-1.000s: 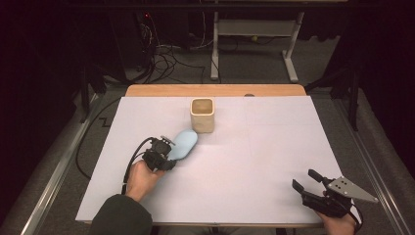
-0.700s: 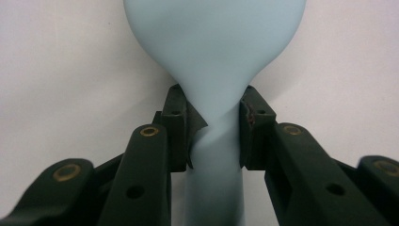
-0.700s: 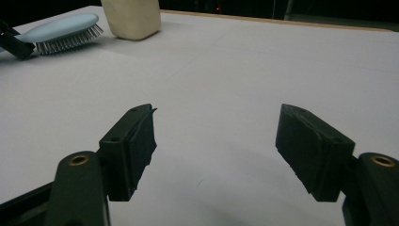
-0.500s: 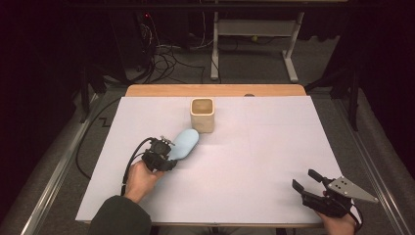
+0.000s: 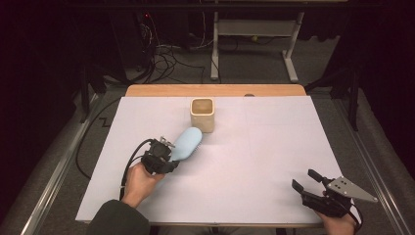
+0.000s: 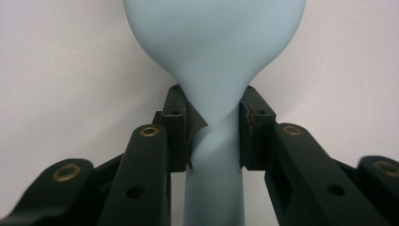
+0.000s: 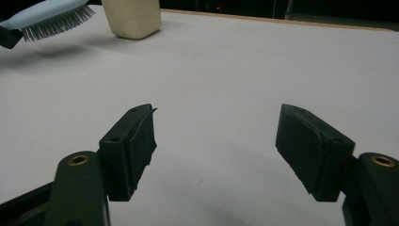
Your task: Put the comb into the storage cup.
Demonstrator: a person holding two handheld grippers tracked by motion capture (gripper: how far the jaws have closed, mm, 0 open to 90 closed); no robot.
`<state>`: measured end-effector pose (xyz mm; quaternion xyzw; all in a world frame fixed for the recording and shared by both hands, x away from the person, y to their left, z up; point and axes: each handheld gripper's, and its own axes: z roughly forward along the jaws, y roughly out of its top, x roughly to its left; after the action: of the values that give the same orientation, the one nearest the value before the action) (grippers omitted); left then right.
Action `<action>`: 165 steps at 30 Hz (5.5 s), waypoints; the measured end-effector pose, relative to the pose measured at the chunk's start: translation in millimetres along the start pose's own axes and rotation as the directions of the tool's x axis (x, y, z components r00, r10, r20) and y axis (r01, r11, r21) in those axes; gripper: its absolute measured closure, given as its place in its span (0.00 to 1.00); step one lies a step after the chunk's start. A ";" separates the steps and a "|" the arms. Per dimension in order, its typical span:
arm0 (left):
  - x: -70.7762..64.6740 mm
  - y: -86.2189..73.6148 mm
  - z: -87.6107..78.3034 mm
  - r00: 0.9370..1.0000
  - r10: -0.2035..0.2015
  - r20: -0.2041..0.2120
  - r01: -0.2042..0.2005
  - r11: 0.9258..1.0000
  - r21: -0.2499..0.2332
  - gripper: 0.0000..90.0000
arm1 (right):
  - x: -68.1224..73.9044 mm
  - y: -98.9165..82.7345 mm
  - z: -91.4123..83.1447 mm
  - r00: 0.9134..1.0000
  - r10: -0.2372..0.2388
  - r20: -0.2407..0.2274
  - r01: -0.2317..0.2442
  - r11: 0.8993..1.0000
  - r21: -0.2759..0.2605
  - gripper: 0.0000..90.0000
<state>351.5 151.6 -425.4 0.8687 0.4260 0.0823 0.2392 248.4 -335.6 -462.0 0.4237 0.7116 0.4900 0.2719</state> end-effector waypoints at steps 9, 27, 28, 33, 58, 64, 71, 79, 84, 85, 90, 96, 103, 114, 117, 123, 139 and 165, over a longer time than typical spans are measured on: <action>-6.3 -1.9 -5.3 1.000 0.019 0.017 -0.019 0.999 -0.035 0.77 | -0.5 0.7 -1.9 1.000 0.005 0.008 -0.004 1.000 -0.009 0.32; -17.2 -5.4 -18.3 0.997 0.049 0.065 -0.041 0.993 -0.115 0.77 | 10.8 9.3 1.5 0.999 -0.025 -0.025 0.024 0.999 -0.035 0.32; -18.4 -5.7 -18.9 0.997 0.052 0.064 -0.044 0.992 -0.120 0.77 | 11.7 10.2 2.3 0.999 -0.020 -0.033 0.019 0.999 -0.041 0.31; -24.5 -7.1 -21.1 0.995 0.070 0.075 -0.059 0.989 -0.137 0.77 | 20.7 16.7 8.7 0.998 -0.024 -0.066 0.020 0.998 -0.055 0.30; -42.3 -9.4 -17.0 0.985 0.124 0.119 -0.102 0.979 -0.174 0.77 | 63.1 39.7 45.4 0.981 -0.003 -0.194 -0.005 0.999 -0.043 0.21; -45.9 -9.7 -15.1 0.984 0.128 0.126 -0.105 0.979 -0.177 0.77 | 69.3 42.8 50.6 0.977 -0.001 -0.215 -0.009 0.999 -0.044 0.20; -49.4 -8.9 -13.3 0.982 0.136 0.130 -0.112 0.978 -0.175 0.77 | 76.7 46.8 57.4 0.967 0.002 -0.257 0.002 1.000 0.014 0.20; -54.9 -5.8 -11.3 0.979 0.153 0.135 -0.128 0.977 -0.173 0.77 | 83.8 48.3 66.9 0.952 0.004 -0.306 0.008 0.999 0.039 0.16; -59.7 -2.7 -9.3 0.977 0.168 0.135 -0.144 0.974 -0.175 0.77 | 86.0 50.7 69.9 0.945 0.030 -0.326 -0.024 0.999 0.023 0.15; -60.5 -2.1 -9.0 0.976 0.171 0.134 -0.147 0.974 -0.175 0.77 | 87.5 51.3 72.2 0.944 0.037 -0.328 -0.027 0.999 0.037 0.16; -64.5 1.0 -7.1 0.974 0.182 0.135 -0.157 0.972 -0.177 0.77 | 89.9 50.9 76.7 0.935 0.058 -0.351 -0.044 0.998 0.048 0.17; -69.7 4.2 -5.3 0.972 0.194 0.132 -0.168 0.969 -0.181 0.77 | 94.3 51.9 83.6 0.930 0.057 -0.363 -0.044 0.998 0.044 0.18; -74.8 7.6 -2.5 0.969 0.210 0.127 -0.185 0.966 -0.183 0.77 | 97.8 53.1 89.2 0.926 0.071 -0.370 -0.057 0.997 0.049 0.17; -85.9 14.3 3.7 0.963 0.232 0.135 -0.204 0.960 -0.193 0.77 | 104.4 53.3 99.3 0.922 0.066 -0.381 -0.035 0.996 0.087 0.17; -88.8 15.4 5.1 0.963 0.229 0.140 -0.199 0.959 -0.200 0.77 | 105.2 53.3 100.5 0.921 0.070 -0.384 -0.037 0.995 0.094 0.17; -92.8 17.9 6.5 0.960 0.242 0.143 -0.211 0.956 -0.202 0.77 | 106.4 53.6 104.7 0.919 0.084 -0.386 -0.048 0.994 0.103 0.17; -98.2 20.8 9.7 0.957 0.248 0.148 -0.215 0.955 -0.206 0.77 | 109.5 55.9 115.1 0.905 0.130 -0.405 -0.088 0.989 0.119 0.17; -115.6 24.8 14.6 0.949 0.287 0.129 -0.256 0.943 -0.215 0.77 | 113.5 65.4 126.1 0.898 0.181 -0.402 -0.129 0.980 0.153 0.16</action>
<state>301.8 43.5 -419.0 0.8952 0.2714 0.0868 0.3428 315.6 -167.5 -445.1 0.3814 0.7458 0.5441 0.0486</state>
